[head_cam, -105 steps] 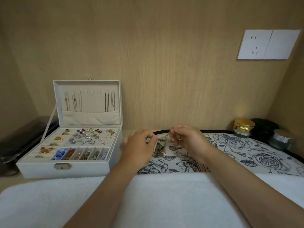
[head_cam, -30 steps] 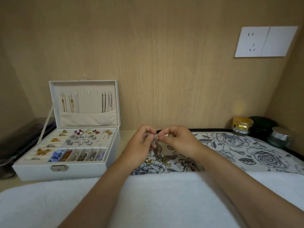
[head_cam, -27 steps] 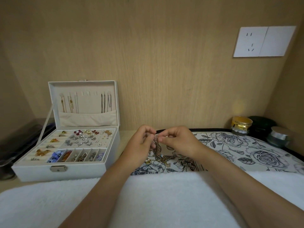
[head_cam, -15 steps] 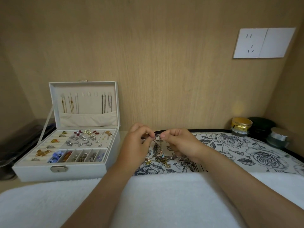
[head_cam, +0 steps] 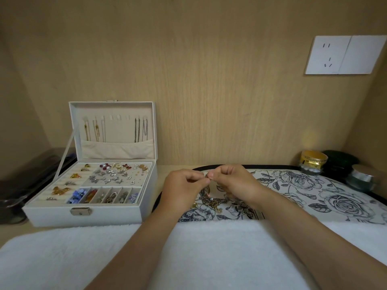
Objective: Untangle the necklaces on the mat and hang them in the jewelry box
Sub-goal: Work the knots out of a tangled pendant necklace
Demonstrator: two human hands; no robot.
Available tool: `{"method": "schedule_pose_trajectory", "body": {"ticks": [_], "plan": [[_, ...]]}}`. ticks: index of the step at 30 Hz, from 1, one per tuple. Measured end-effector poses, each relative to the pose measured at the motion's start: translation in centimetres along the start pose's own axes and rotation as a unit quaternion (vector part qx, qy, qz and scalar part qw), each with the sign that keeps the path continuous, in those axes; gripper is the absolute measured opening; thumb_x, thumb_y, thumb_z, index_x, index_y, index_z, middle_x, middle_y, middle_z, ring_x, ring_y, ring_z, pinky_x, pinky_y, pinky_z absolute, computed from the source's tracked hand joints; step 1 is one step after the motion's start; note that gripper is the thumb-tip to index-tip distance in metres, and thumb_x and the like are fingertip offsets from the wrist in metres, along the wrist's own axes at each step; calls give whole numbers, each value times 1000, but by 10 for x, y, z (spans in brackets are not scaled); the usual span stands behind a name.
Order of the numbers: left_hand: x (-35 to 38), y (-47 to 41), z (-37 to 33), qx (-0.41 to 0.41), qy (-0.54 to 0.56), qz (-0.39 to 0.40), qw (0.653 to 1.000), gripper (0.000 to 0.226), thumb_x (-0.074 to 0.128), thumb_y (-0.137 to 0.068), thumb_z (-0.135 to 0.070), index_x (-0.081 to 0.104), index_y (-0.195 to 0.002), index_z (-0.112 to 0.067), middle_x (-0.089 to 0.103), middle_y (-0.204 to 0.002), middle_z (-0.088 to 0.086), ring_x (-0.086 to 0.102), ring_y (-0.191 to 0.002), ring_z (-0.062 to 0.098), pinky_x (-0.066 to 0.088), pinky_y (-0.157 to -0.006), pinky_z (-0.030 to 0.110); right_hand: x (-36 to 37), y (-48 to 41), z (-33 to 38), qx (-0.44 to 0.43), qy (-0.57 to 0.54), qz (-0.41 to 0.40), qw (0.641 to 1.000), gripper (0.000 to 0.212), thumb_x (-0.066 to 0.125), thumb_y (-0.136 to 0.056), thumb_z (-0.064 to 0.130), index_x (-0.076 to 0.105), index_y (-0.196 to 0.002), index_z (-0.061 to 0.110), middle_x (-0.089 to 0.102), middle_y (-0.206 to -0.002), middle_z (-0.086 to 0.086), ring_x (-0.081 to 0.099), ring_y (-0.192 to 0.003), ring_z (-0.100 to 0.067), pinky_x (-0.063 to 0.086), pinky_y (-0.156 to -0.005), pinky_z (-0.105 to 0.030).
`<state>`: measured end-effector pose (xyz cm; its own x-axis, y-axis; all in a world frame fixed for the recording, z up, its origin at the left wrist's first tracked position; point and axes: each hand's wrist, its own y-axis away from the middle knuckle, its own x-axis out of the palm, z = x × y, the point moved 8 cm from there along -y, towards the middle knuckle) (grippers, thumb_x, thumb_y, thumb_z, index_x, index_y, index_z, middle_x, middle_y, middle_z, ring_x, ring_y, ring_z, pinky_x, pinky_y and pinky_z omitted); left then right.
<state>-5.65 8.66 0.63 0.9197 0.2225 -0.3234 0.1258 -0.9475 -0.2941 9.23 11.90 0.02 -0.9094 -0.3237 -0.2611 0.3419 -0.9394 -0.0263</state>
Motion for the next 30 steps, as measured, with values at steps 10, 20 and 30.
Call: {"method": "schedule_pose_trajectory", "body": {"ticks": [10, 20, 30], "plan": [[3, 4, 5, -79, 20, 65, 994, 9, 72, -87, -36, 77, -85, -29, 73, -79, -18, 62, -66, -7, 45, -64, 18, -6, 1, 4, -5, 0, 20, 1000, 21, 67, -93, 30, 73, -85, 11, 43, -58, 3, 25, -46, -9, 18, -47, -25], [-1, 4, -4, -15, 36, 24, 999, 3, 80, -80, -16, 80, -77, -16, 76, -87, -15, 70, -82, -3, 50, -71, 7, -8, 1, 5, -8, 28, -7, 1000, 17, 74, -88, 26, 76, -81, 11, 58, -62, -3, 34, -38, -4, 27, -39, -17], [-1, 5, 5, -80, -13, 51, 995, 12, 72, -88, -34, 75, -80, -26, 68, -66, -8, 46, -38, -4, 35, -44, 16, -6, -1, 3, -20, 85, -12, 996, 39, 69, -93, 28, 66, -93, -11, 52, -71, -16, 32, -37, -2, 29, -39, -12]]}}
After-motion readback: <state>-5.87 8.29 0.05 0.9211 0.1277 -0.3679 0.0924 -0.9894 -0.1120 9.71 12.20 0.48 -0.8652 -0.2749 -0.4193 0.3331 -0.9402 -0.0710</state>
